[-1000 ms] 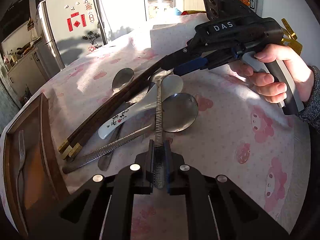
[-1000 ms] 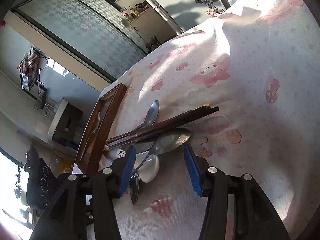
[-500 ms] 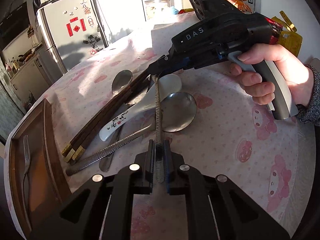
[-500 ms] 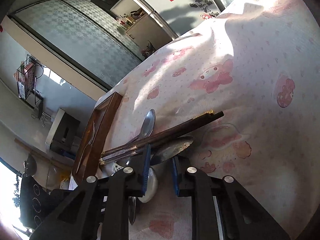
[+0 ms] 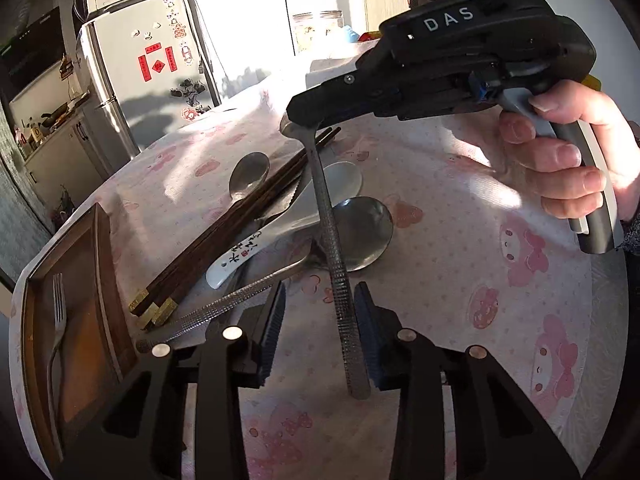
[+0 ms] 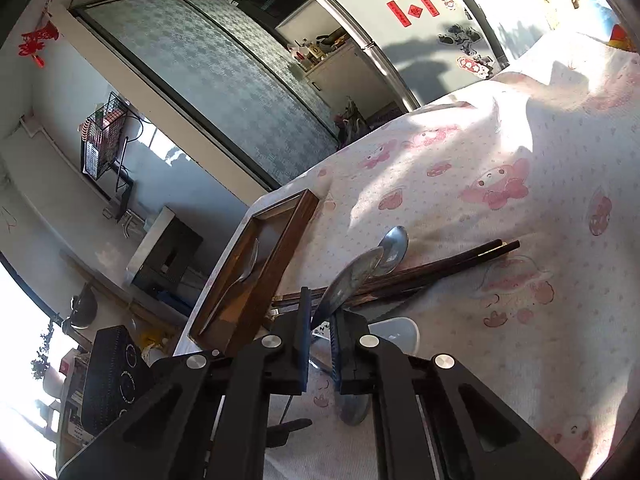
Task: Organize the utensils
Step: 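Lift the serrated-handle spoon with the left tool and carry it into the tray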
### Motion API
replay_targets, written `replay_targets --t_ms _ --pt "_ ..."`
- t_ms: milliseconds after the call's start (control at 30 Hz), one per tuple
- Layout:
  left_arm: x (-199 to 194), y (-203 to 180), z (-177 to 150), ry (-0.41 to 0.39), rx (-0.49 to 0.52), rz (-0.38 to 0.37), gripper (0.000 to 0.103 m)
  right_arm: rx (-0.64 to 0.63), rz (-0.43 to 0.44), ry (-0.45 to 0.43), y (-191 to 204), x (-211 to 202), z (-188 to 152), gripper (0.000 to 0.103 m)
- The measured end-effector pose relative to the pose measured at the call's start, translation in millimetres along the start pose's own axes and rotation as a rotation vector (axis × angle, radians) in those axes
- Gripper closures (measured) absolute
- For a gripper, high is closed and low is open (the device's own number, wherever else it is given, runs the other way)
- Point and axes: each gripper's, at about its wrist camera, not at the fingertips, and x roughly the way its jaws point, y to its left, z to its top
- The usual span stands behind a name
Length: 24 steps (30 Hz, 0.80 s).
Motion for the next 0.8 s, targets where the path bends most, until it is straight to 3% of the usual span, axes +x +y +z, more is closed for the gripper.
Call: replay_targets --t_ms 33,67,500,800 --pt "0 1 0 0.001 -0.005 -0.006 0.086 -0.005 0.006 -0.005 2 -2 1 0.096" --pt "0 0 0 0.001 -0.005 -0.006 0.093 -0.011 0.01 -0.005 4 -4 2 0.096" --pt "-18 8 1 -0.063 -0.045 0.035 0.094 -0.053 -0.007 -0.013 14 -5 9 0.094" --pt "-62 62 -15 -0.115 -0.156 0.12 0.093 -0.128 0.033 0.033 74 51 35 0.093"
